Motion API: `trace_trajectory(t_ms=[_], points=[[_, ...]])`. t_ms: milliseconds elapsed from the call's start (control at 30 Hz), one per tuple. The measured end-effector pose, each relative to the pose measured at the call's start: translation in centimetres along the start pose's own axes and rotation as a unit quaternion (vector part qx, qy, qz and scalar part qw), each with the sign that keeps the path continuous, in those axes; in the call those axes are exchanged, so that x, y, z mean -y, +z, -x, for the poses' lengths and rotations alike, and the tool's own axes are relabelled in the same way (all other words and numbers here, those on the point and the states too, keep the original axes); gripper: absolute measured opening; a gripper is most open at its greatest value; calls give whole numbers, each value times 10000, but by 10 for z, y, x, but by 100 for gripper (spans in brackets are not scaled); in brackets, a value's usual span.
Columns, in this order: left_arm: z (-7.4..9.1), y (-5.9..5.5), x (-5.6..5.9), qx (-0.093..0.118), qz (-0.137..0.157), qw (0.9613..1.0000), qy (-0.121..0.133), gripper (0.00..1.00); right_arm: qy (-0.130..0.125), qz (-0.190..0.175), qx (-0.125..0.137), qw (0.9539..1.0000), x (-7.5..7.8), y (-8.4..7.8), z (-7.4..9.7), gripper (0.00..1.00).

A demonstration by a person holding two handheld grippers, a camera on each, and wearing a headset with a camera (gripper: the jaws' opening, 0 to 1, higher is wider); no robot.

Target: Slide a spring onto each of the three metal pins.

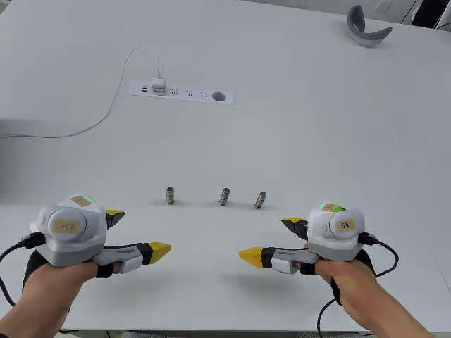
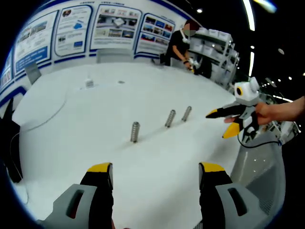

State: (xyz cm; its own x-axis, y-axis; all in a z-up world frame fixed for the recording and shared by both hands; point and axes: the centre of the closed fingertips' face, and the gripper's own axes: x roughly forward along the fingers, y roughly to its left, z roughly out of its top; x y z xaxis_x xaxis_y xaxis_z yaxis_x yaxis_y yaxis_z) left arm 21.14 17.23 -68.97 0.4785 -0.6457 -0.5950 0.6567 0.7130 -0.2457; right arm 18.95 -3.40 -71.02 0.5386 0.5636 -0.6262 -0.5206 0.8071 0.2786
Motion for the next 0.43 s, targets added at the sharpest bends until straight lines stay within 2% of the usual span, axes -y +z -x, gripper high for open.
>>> trace_trajectory(t_ms=[433], points=[[1,0,2,14,80,10000,15,73,21,-27,-64,10000,-3,-6,0,86]])
